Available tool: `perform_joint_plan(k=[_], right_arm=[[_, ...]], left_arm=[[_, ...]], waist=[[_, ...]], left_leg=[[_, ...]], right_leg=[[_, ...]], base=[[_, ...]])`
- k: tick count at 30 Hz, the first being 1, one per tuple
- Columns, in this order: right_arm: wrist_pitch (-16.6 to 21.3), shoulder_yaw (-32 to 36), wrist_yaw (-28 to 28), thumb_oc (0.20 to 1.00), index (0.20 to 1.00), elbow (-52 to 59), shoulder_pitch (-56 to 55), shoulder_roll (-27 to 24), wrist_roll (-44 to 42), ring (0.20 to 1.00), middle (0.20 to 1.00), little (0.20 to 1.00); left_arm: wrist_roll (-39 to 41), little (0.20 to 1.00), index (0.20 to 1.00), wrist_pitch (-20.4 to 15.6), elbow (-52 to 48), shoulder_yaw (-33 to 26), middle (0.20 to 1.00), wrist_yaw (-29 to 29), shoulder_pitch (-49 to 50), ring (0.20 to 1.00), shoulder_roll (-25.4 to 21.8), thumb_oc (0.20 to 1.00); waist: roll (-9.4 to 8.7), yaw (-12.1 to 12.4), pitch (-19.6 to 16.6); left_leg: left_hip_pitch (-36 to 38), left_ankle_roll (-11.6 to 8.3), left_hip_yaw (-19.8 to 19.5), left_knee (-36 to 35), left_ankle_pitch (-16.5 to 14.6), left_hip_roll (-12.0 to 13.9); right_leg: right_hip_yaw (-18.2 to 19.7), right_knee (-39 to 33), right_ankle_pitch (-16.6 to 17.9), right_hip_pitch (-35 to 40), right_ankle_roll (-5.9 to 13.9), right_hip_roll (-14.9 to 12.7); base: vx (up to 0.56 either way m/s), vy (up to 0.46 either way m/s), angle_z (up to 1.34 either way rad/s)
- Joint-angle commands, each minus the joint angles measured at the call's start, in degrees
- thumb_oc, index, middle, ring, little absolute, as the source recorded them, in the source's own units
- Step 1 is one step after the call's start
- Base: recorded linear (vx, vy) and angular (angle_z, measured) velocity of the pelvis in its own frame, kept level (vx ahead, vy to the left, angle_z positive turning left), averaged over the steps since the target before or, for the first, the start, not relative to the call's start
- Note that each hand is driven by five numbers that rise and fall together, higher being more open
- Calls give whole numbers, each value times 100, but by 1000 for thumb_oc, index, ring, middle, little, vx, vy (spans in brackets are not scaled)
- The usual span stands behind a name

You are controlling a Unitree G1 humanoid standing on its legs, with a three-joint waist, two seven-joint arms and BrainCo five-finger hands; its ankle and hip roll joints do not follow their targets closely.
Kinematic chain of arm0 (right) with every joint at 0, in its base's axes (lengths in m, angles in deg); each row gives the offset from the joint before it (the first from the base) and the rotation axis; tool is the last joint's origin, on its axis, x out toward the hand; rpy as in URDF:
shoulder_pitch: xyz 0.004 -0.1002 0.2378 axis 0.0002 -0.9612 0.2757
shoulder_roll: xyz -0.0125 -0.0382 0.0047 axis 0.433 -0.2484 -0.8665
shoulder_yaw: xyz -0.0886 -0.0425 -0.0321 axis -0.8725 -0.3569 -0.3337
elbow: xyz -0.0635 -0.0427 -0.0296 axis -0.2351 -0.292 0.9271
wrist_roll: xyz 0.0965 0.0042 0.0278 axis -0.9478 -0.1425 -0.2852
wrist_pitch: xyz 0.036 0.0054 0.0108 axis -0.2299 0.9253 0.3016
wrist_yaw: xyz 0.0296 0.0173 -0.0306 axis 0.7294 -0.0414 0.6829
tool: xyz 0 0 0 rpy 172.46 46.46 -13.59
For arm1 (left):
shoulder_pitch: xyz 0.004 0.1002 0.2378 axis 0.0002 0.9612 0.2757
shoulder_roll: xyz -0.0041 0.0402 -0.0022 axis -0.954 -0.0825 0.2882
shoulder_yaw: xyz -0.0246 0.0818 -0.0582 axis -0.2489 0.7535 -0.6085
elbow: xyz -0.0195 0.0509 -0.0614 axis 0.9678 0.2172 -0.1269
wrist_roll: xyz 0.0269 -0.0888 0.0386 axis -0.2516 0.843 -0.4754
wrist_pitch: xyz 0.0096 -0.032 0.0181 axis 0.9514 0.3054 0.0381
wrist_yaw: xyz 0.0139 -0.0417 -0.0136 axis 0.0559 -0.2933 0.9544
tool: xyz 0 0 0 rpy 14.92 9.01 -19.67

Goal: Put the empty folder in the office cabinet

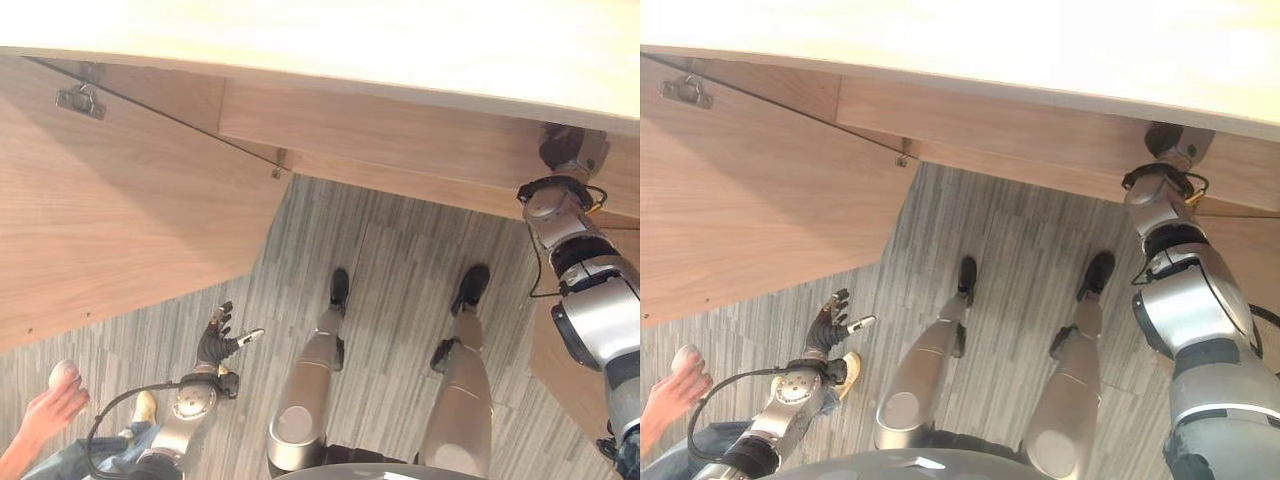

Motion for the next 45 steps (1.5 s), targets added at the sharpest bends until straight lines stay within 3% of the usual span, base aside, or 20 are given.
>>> perform_joint_plan(k=[1, 5, 14, 22, 23, 24, 25, 31, 37, 42, 45], right_arm=[[-157, -423, 41, 200, 200, -401, 439, -464, 259, 200, 200, 200], [-194, -633, 116, 200, 200, -367, 542, -483, 524, 200, 200, 200], [-215, -766, 205, 200, 200, -349, 813, -574, 653, 200, 200, 200], [-216, -615, 271, 200, 200, -259, 644, -363, 599, 200, 200, 200], [-215, -575, 282, 272, 272, -236, 615, -334, 567, 272, 272, 272], [-213, -513, 305, 815, 815, -195, 594, -320, 520, 815, 815, 815], [-204, -427, 382, 1000, 1000, -145, 565, -291, 457, 1000, 1000, 1000], [-140, -164, 420, 1000, 1000, 127, 263, -14, 288, 1000, 1000, 1000], [-30, 300, 363, 1000, 1000, 469, -513, 433, 97, 1000, 1000, 1000], [83, 545, 253, 1000, 1000, 890, -1529, 881, 186, 1000, 1000, 1000], [150, 674, 74, 1000, 1000, 1206, -2382, 1304, 244, 1000, 1000, 1000]], left_arm=[[59, 1000, 1000, 81, 832, 345, 1000, 79, 47, 1000, -224, 1000], [55, 1000, 1000, 72, 1396, 331, 1000, 167, -192, 1000, -46, 1000], [122, 1000, 1000, 33, 1475, 326, 1000, 200, -191, 1000, -33, 1000], [126, 1000, 1000, 27, 1564, 236, 1000, 257, -280, 1000, -57, 1000], [124, 1000, 1000, 28, 1560, 229, 1000, 259, -289, 1000, -66, 1000], [125, 1000, 1000, 29, 1552, 229, 1000, 262, -286, 1000, -81, 1000], [127, 1000, 1000, 22, 1552, 230, 1000, 271, -289, 1000, -95, 1000], [87, 1000, 1000, 11, 1557, 199, 1000, 307, -449, 1000, -188, 1000], [-6, 1000, 1000, 11, 1593, 83, 1000, 304, -569, 1000, -315, 1000], [-244, 1000, 1000, 33, 1649, -37, 1000, 288, -558, 1000, -334, 1000], [-419, 1000, 1000, 67, 1650, -99, 1000, 302, -559, 1000, -298, 1000]], waist=[[281, 213, -249], [259, 207, -249], [281, 278, -262], [169, 210, -238], [143, 203, -231], [119, 200, -219], [96, 196, -215], [-83, 115, -166], [-384, -47, -103], [-653, -129, -131], [-933, -177, -197]], left_leg=[[400, -275, -58, 280, -804, 360], [366, -299, -51, 242, -760, 390], [349, -297, -48, 232, -780, 424], [242, -275, -85, 477, -870, 328], [224, -266, -89, 525, -904, 307], [209, -261, -86, 587, -944, 289], [185, -253, -95, 658, -982, 261], [76, -215, -130, 1052, -1180, 108], [91, -137, -168, 1579, -1435, -56], [310, -77, -191, 1933, -1634, -116], [610, -8, -181, 2175, -1825, -137]], right_leg=[[226, 576, -333, -624, 364, 19], [243, 644, -374, -726, 343, 40], [237, 736, -446, -800, 310, 96], [206, 705, -421, -700, 304, 57], [205, 700, -414, -680, 306, 48], [210, 700, -402, -667, 305, 40], [211, 693, -391, -646, 308, 26], [223, 649, -292, -456, 326, -108], [208, 516, -127, 34, 346, -340], [173, 400, -69, 536, 368, -469], [97, 281, -12, 985, 412, -548]], base=[[24, -10, -8], [39, -25, -7], [4, -3, 0], [-28, 0, 0], [-76, 16, 3], [-76, 18, 4], [-115, 47, 4], [-67, 41, 4], [-60, 62, 7], [-17, 38, 9], [-1, 43, -2]])
